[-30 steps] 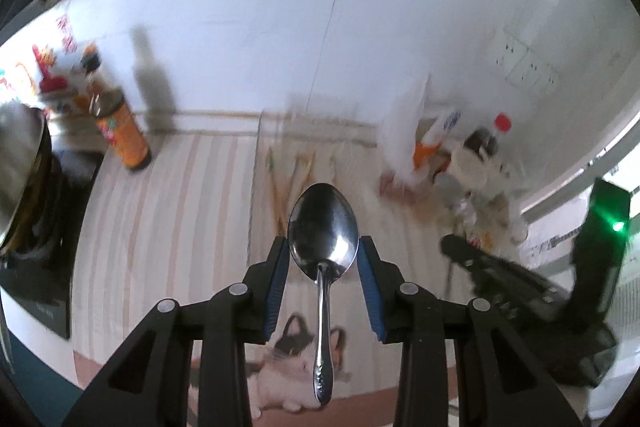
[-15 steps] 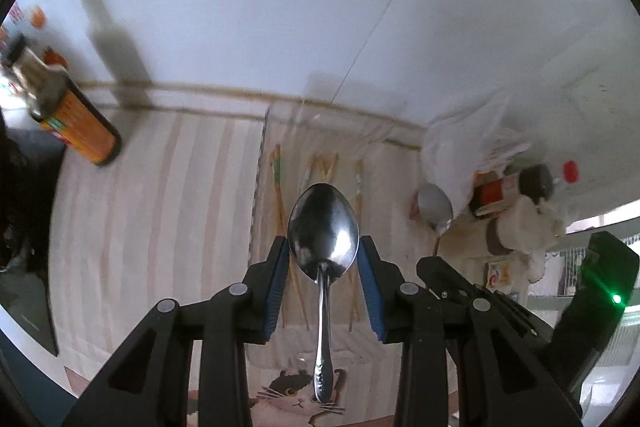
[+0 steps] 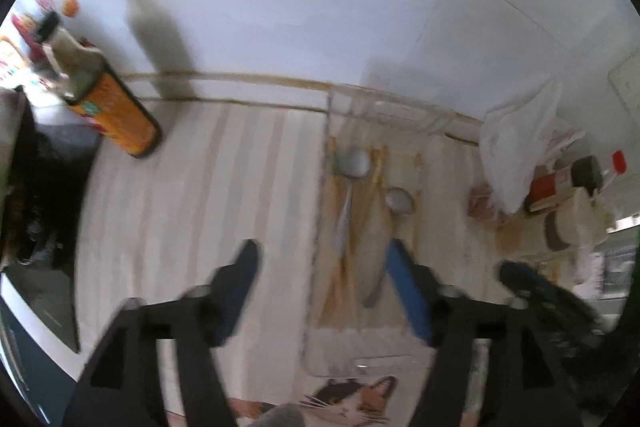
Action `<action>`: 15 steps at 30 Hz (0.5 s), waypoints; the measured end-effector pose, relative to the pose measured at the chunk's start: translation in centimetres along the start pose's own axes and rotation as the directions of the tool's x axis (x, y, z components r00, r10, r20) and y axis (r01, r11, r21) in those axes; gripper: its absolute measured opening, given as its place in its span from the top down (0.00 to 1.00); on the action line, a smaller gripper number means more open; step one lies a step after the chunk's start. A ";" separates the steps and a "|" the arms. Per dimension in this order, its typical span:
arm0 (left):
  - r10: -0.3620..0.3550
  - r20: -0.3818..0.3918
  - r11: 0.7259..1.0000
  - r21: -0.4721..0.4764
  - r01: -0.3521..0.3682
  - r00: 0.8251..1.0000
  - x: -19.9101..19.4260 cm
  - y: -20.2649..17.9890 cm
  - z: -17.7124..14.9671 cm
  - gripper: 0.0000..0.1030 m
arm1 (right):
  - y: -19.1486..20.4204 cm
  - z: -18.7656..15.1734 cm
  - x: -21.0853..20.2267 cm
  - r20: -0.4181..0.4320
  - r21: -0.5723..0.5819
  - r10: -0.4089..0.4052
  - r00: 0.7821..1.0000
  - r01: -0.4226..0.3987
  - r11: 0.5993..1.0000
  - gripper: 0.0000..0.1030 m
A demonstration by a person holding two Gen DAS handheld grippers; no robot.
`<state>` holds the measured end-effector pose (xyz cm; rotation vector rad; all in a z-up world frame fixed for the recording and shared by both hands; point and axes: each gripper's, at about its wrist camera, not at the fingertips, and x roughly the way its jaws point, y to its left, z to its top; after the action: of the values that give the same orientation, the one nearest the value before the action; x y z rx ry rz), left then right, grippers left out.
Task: Organize utensils
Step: 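Carry both spoons to the clear rack and open both tools to drop them, then grasp a silver spoon with the left tool while the right tool grasps another spoon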
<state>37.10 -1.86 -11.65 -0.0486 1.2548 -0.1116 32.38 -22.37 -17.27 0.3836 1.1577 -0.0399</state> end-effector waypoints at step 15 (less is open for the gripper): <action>0.135 0.129 0.990 0.014 -0.138 0.982 0.7 -0.9 -8.8 0.00 | -17.0 -13.3 -2.9 -0.113 0.222 -0.112 0.987 0.135 0.966 0.58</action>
<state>28.95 -2.58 -14.97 0.0500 1.1250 -0.0037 15.56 -34.55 -23.88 0.5216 1.2792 -0.2685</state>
